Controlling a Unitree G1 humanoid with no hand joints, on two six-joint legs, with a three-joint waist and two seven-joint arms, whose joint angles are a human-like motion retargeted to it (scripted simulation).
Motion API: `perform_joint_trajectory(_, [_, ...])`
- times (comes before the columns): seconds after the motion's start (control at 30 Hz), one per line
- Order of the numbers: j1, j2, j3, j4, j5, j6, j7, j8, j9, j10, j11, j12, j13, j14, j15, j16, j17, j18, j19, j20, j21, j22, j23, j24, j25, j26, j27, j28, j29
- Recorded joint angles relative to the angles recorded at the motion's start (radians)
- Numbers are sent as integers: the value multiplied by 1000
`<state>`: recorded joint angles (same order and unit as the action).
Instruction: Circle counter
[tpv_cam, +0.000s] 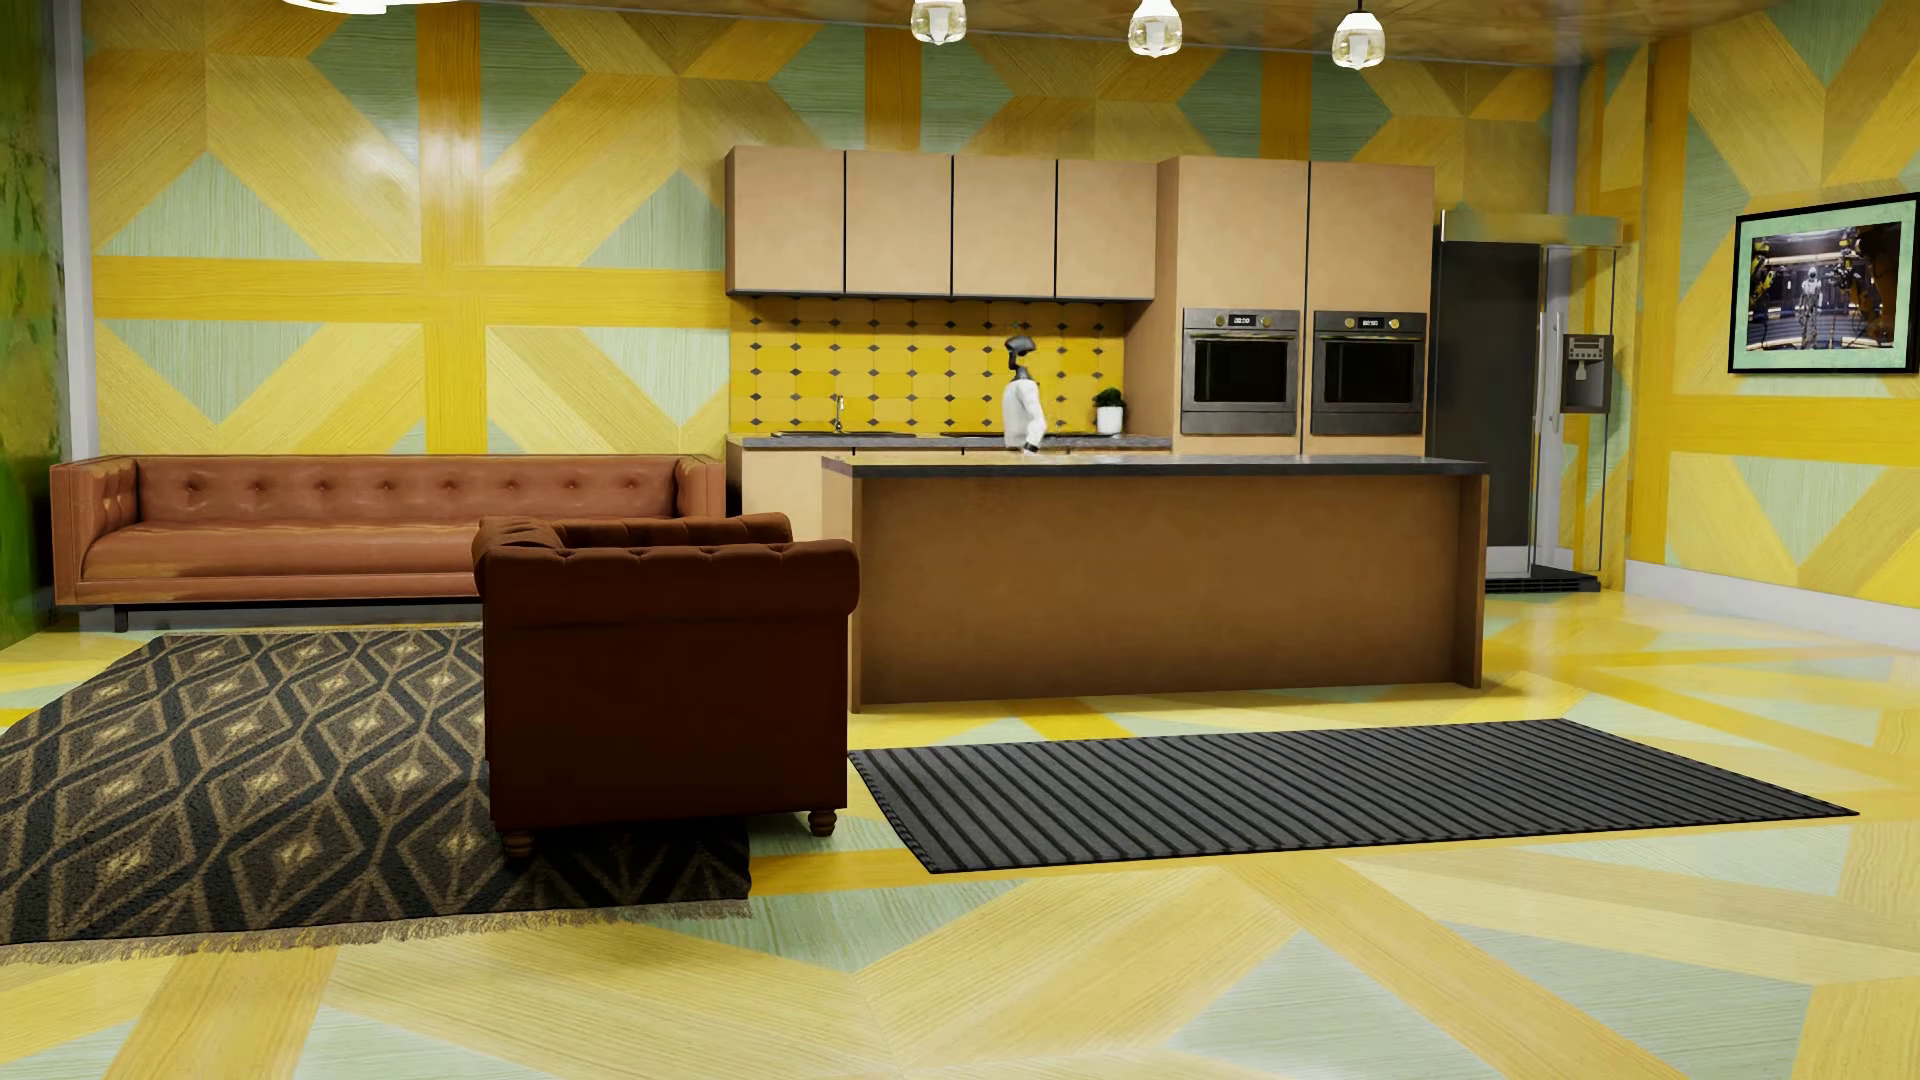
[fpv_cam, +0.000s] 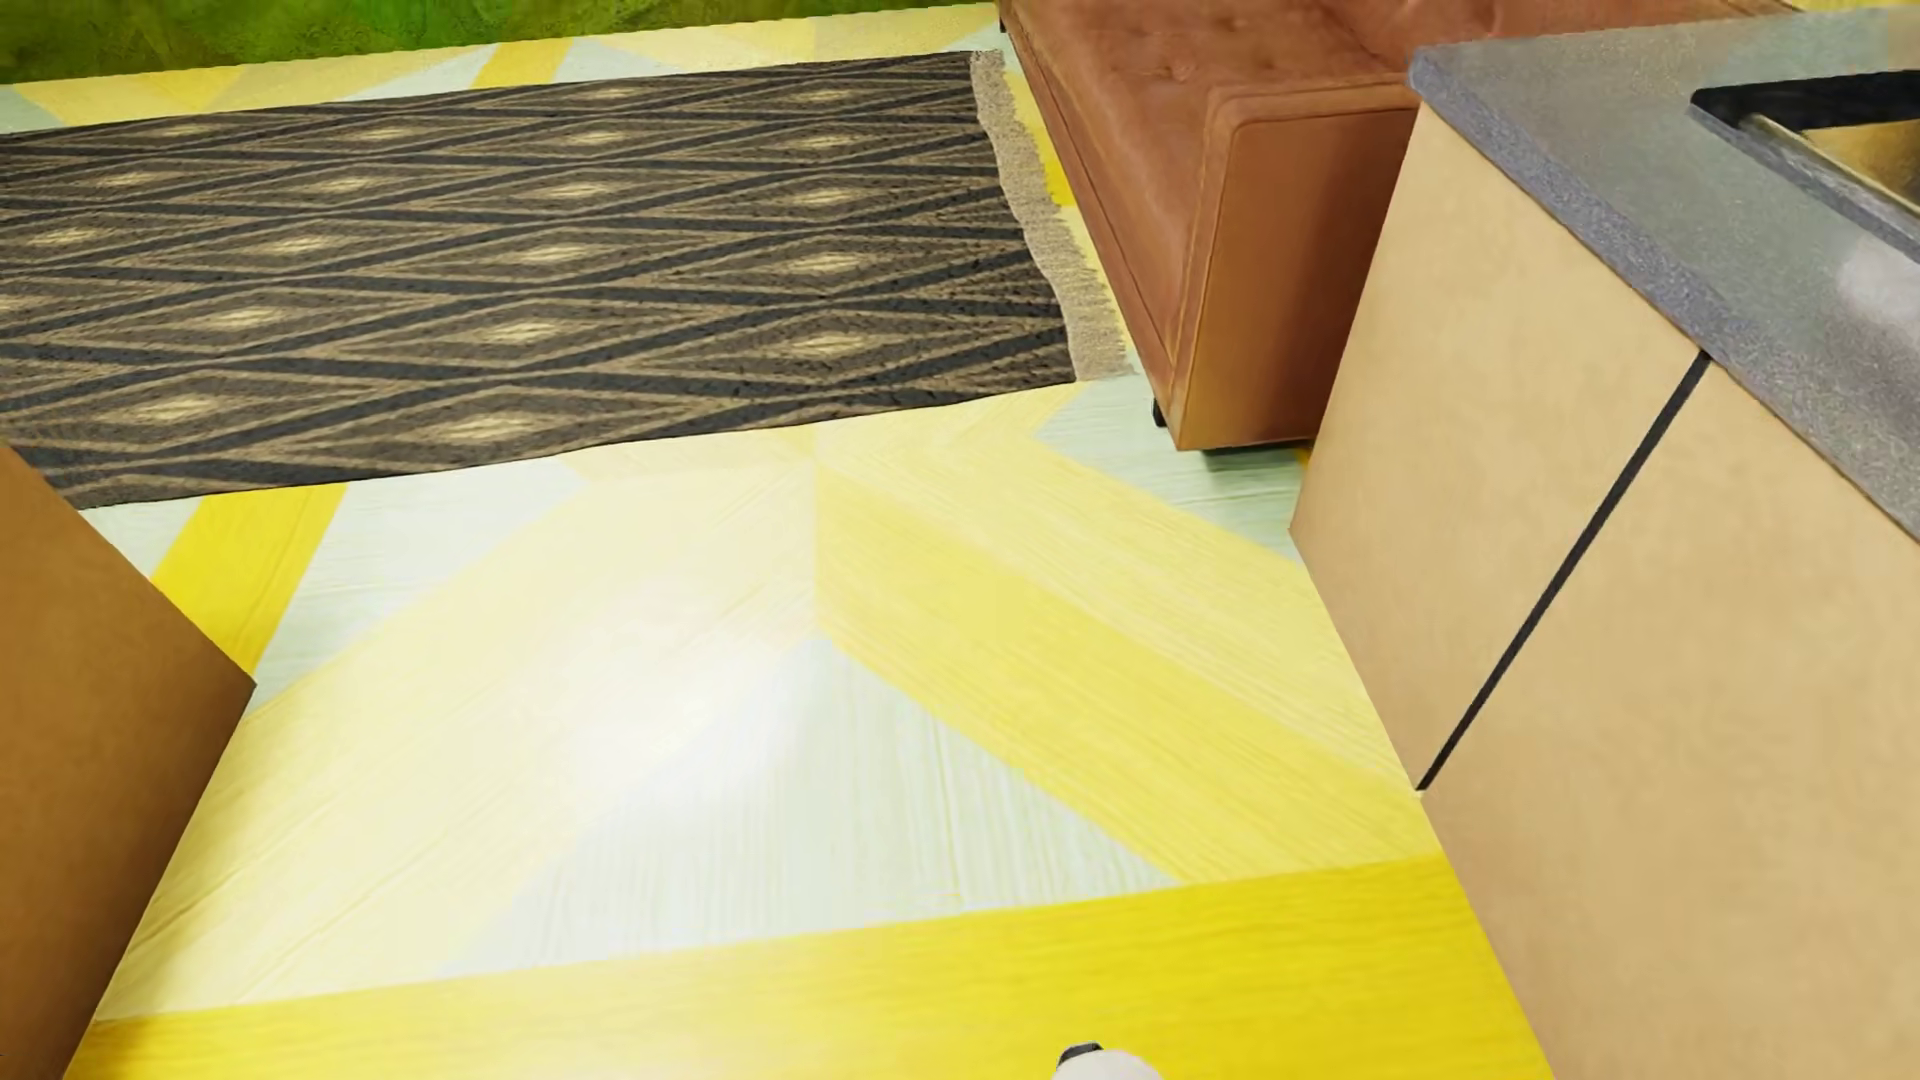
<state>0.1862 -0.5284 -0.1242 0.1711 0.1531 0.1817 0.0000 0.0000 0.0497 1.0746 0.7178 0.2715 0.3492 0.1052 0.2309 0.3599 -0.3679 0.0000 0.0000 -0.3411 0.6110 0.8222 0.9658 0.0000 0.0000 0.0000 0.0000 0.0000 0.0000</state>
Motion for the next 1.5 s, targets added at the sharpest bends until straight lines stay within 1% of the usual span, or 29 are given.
perform_joint_trajectory(0.07, [-225, 174, 93, -9, 59, 16, 0, 0, 25, 315, -37, 36, -48, -201, -100, 4, 1, 0, 0, -47, -65, 13, 6, 0, 0, 0, 0, 0, 0])
perform_joint_trajectory(0.13, [-418, 406, 223, -64, 54, -10, 0, 0, 37, 317, -159, 83, -91, -345, -249, 15, -27, 0, 0, -80, -65, 37, -74, 0, 0, 0, 0, 0, 0])
perform_joint_trajectory(0.23, [-599, 716, 383, -81, -3, -45, 0, 0, 34, -120, -302, 157, -134, -318, -534, 39, -59, 0, 0, -83, -140, 99, -241, 0, 0, 0, 0, 0, 0])
perform_joint_trajectory(0.3, [-653, 823, 440, -54, -16, -39, 0, 0, 0, -488, -290, 187, -193, -242, -652, 48, -72, 0, 0, -87, -183, 152, -317, 0, 0, 0, 0, 0, 0])
perform_joint_trajectory(0.33, [-671, 857, 450, -48, -20, -33, 0, 0, -15, -709, -295, 199, -216, -1, -653, 49, -75, 0, 0, -90, -207, 177, -340, 0, 0, 0, 0, 0, 0])
perform_joint_trajectory(0.37, [-702, 885, 446, -53, -26, -27, 0, 0, -21, -762, -294, 208, -227, 77, -606, 48, -73, 0, 0, -91, -226, 203, -351, 0, 0, 0, 0, 0, 0])
perform_joint_trajectory(0.4, [-725, 913, 438, -71, -48, -27, 0, 0, -12, -489, -244, 211, -218, -242, -509, 49, -65, 0, 0, -101, -247, 233, -350, 0, 0, 0, 0, 0, 0])
perform_joint_trajectory(0.43, [-748, 899, 426, -93, -82, -36, 0, 0, -11, -362, -118, 209, -199, -343, -372, 47, -49, 0, 0, -103, -262, 255, -318, 0, 0, 0, 0, 0, 0])
perform_joint_trajectory(0.5, [-704, 747, 386, -175, -143, -43, 0, 0, 17, -184, 346, 169, -165, -391, -187, 40, -23, 0, 0, -117, -238, 265, -177, 0, 0, 0, 0, 0, 0])
perform_joint_trajectory(0.57, [-537, 489, 305, -257, -131, -12, 0, 0, 30, -262, 768, 122, -139, -388, -235, 29, -34, 0, 0, -135, -131, 160, -64, 0, 0, 0, 0, 0, 0])
perform_joint_trajectory(0.6, [-423, 380, 242, -274, -112, 11, 0, 0, 33, -335, 811, 109, -106, -353, -232, 21, -33, 0, 0, -117, -98, 86, -29, 0, 0, 0, 0, 0, 0])
perform_joint_trajectory(0.67, [-215, 191, 117, -270, -75, 41, 0, 0, 29, -478, 603, 69, -31, -280, -110, 8, -24, 0, 0, -88, -63, -38, 7, 0, 0, 0, 0, 0, 0])
perform_joint_trajectory(0.73, [-49, 75, 17, -223, -82, 43, 0, 0, 24, -570, 186, 25, 38, -216, 32, 9, -12, 0, 0, -78, -48, -144, 1, 0, 0, 0, 0, 0, 0])
perform_joint_trajectory(0.77, [22, 33, -2, -196, -97, 29, 0, 0, 14, -591, -8, 5, 65, -189, -12, 21, -1, 0, 0, -73, -47, -201, -5, 0, 0, 0, 0, 0, 0])
perform_joint_trajectory(0.83, [103, -46, -37, -134, -143, -2, 0, 0, -12, -591, -245, -12, 79, -98, -378, 50, 21, 0, 0, -42, -55, -317, 2, 0, 0, 0, 0, 0, 0])
perform_joint_trajectory(0.87, [137, -68, -63, -93, -158, -4, 0, 0, -9, -575, -257, -15, 76, -29, -484, 52, 18, 0, 0, -30, -57, -344, -4, 0, 0, 0, 0, 0, 0])
perform_joint_trajectory(0.9, [166, -92, -82, -57, -154, 1, 0, 0, -9, -552, -230, -11, 70, 69, -440, 46, 11, 0, 0, -20, -65, -338, -4, 0, 0, 0, 0, 0, 0])
perform_joint_trajectory(0.97, [131, -156, -51, -12, -88, 26, 0, 0, -48, -398, -93, 22, 38, 330, -107, 19, -4, 0, 0, -17, -71, -240, 21, 0, 0, 0, 0, 0, 0])
perform_joint_trajectory(1.0, [55, -149, -19, -1, -42, 42, 0, 0, -47, -232, 6, 32, 12, 382, -32, 5, -12, 0, 0, -29, -76, -161, 35, 0, 0, 0, 0, 0, 0])
perform_joint_trajectory(1.03, [-48, -82, 13, -4, 4, 48, 0, 0, -21, -22, 60, 28, -25, 256, -45, -2, -23, 0, 0, -56, -81, -86, 38, 0, 0, 0, 0, 0, 0])
perform_joint_trajectory(1.07, [-164, 35, 51, -19, 38, 41, 0, 0, 6, 167, 36, 22, -67, 17, -83, -4, -32, 0, 0, -90, -93, -24, 34, 0, 0, 0, 0, 0, 0])
perform_joint_trajectory(1.1, [-272, 180, 98, -37, 49, 23, 0, 0, 25, 268, -28, 32, -106, -200, -141, 2, -41, 0, 0, -112, -98, 17, 21, 0, 0, 0, 0, 0, 0])
perform_joint_trajectory(1.13, [-370, 322, 156, -61, 41, -5, 0, 0, 38, 275, -97, 52, -134, -338, -214, 13, -58, 0, 0, -126, -94, 43, -24, 0, 0, 0, 0, 0, 0])
perform_joint_trajectory(1.2, [-516, 581, 279, -77, 6, -49, 0, 0, 56, 60, -235, 101, -184, -406, -374, 40, -86, 0, 0, -120, -126, 82, -123, 0, 0, 0, 0, 0, 0])
perform_joint_trajectory(1.27, [-627, 751, 370, -58, -27, -70, 0, 0, 49, -296, -313, 128, -271, -356, -522, 59, -100, 0, 0, -89, -181, 116, -188, 0, 0, 0, 0, 0, 0])
perform_joint_trajectory(1.33, [-697, 852, 439, -18, -45, -69, 0, 0, 24, -577, -315, 148, -351, -338, -588, 68, -118, 0, 0, -65, -212, 150, -248, 0, 0, 0, 0, 0, 0])
perform_joint_trajectory(1.37, [-729, 901, 470, -2, -75, -78, 0, 0, 25, -567, -295, 160, -366, -350, -576, 71, -119, 0, 0, -55, -233, 164, -276, 0, 0, 0, 0, 0, 0])
perform_joint_trajectory(1.43, [-764, 943, 510, -14, -142, -110, 0, 0, 19, -377, -149, 179, -342, -302, -405, 69, -92, 0, 0, -55, -267, 212, -307, 0, 0, 0, 0, 0, 0])
perform_joint_trajectory(1.5, [-726, 833, 462, -95, -182, -159, 0, 0, 20, -202, 222, 169, -274, -265, -64, 57, -43, 0, 0, -74, -260, 265, -273, 0, 0, 0, 0, 0, 0])
